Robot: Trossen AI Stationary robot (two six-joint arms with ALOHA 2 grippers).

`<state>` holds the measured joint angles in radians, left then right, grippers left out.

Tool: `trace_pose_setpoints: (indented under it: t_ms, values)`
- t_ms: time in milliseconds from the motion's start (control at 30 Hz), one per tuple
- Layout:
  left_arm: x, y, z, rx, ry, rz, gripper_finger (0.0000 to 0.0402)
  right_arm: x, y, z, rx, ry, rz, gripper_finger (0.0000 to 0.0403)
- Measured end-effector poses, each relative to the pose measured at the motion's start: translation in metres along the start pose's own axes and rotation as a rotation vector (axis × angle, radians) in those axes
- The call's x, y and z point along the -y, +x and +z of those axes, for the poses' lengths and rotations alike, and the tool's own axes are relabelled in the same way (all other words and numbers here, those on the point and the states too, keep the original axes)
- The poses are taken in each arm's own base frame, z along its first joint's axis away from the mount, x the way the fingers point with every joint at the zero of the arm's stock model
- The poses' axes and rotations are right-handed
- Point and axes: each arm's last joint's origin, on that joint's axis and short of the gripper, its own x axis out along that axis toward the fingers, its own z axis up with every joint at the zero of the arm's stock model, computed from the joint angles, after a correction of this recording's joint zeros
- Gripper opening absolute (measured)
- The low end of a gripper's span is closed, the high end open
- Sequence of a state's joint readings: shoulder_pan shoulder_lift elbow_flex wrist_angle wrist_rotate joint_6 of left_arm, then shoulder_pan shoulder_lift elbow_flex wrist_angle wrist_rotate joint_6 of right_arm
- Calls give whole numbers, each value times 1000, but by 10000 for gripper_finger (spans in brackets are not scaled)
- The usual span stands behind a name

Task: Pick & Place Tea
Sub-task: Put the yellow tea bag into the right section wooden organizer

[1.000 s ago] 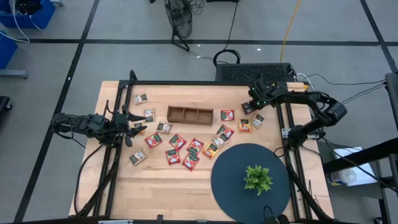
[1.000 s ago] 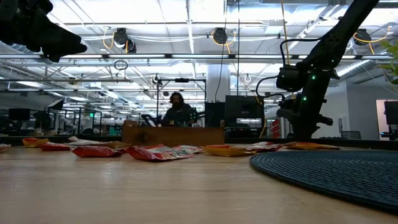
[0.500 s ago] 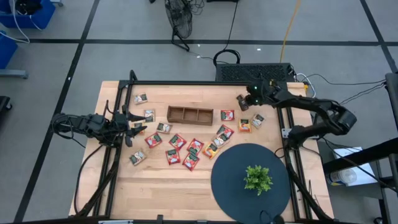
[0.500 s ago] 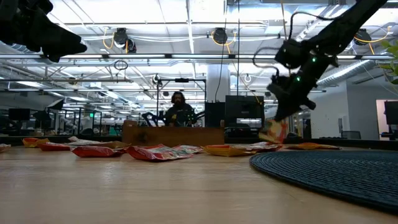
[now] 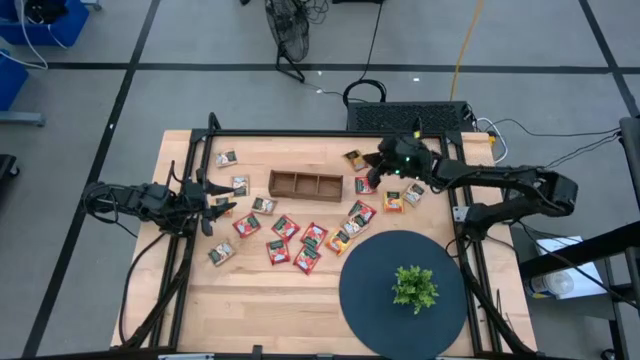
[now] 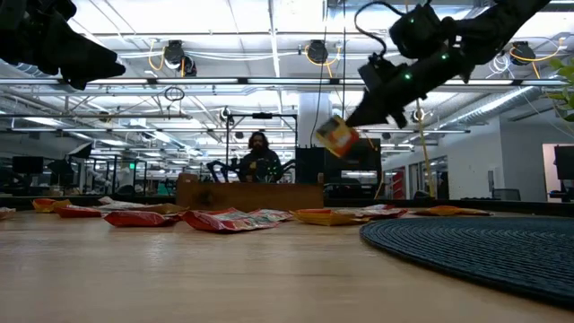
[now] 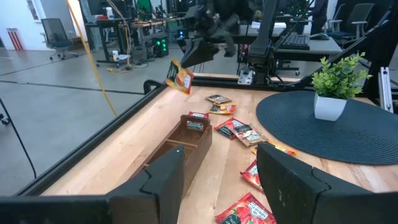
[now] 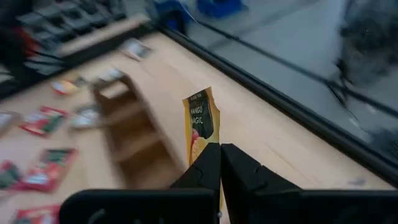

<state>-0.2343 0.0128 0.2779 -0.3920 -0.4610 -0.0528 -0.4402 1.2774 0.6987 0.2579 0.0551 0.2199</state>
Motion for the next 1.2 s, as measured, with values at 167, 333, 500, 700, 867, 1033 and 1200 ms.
trace_pose_setpoints:
  t_ms: [167, 333, 500, 700, 867, 1033, 1200]
  values:
    - [0, 0, 0, 0, 0, 0, 200, -23, 18, -5, 90, -26, 95, 0]
    - [0, 0, 0, -1, 0, 1, 200, -37, 46, -24, 121, -84, 146, 0]
    - [0, 0, 0, -1, 0, 1, 200, -39, 68, -44, 165, -105, 113, 0]
    - [0, 0, 0, 0, 0, 1, 200, -36, 79, -57, 132, -162, 70, 0]
    - [0, 0, 0, -1, 0, 0, 200, -34, 81, -62, 96, -217, 39, 0]
    - [0, 0, 0, -1, 0, 0, 200, -36, 81, -62, 105, -255, 47, 5]
    - [0, 0, 0, -1, 0, 0, 200, -37, 81, -62, 108, -283, 48, 36]
